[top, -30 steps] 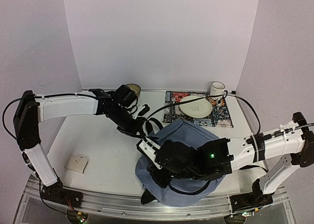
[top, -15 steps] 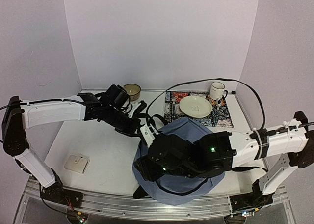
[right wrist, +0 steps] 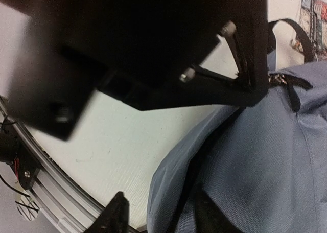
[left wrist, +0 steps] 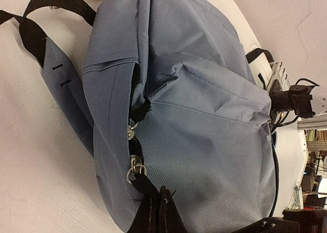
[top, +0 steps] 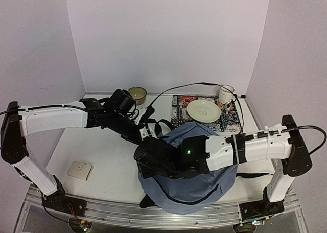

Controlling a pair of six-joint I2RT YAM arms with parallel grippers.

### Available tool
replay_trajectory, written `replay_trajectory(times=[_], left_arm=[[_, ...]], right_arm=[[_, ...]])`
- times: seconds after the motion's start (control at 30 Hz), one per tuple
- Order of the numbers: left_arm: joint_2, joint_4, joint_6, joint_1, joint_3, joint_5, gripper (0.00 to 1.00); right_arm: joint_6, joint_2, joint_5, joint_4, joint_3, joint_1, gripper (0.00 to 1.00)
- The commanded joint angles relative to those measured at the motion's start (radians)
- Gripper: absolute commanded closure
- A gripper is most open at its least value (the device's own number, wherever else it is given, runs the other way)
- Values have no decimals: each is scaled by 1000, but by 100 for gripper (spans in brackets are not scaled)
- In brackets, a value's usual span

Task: Pack the student bag
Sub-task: Hold the largest pocket of the student bag, then zip the largest pocket of the bag in the student bag.

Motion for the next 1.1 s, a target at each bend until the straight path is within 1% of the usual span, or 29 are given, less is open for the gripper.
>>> replay_trajectory(times=[0.0, 0.03, 0.07, 0.1, 0.2, 0.3, 0.47, 0.6, 0.73, 0.83, 0.9, 0.97, 1.07], left_arm=[[-58, 68, 5, -12, 30, 11, 100], [-56, 68, 7, -12, 33, 0, 100], [-50, 67, 11, -12, 38, -16, 100], [-45, 65, 15, -12, 45, -33, 100], [-13, 46, 29, -9, 79, -108, 100], [38, 30, 43, 16, 122, -179, 100], [148, 20, 77, 69, 205, -227, 100], [236, 12, 95, 81, 268, -258, 100], [285, 7, 90, 86, 301, -288, 100], [253, 8, 81, 86, 296, -292, 100], [202, 8, 68, 87, 272, -337, 99], [145, 8, 46, 89, 240, -412, 95], [72, 4, -23, 98, 193, -532, 84]], right_arm=[[25, 14, 70, -40, 11, -6, 74], [25, 9, 66, -41, 1, -6, 89], [19, 1, 57, -42, -4, -5, 97], [11, -5, 45, -42, -7, -4, 100], [-52, -24, 34, -39, -3, 25, 100], [-107, -41, 10, -37, 8, 54, 100], [-153, -66, -34, -22, 2, 91, 100], [-179, -71, -62, -13, 6, 103, 100], [-215, -60, -71, -3, 25, 103, 100], [-232, -52, -41, -3, 35, 101, 100], [-233, -47, -18, -3, 38, 90, 100], [-223, -40, -14, -3, 37, 69, 100], [-218, -11, -12, -3, 66, 34, 100]])
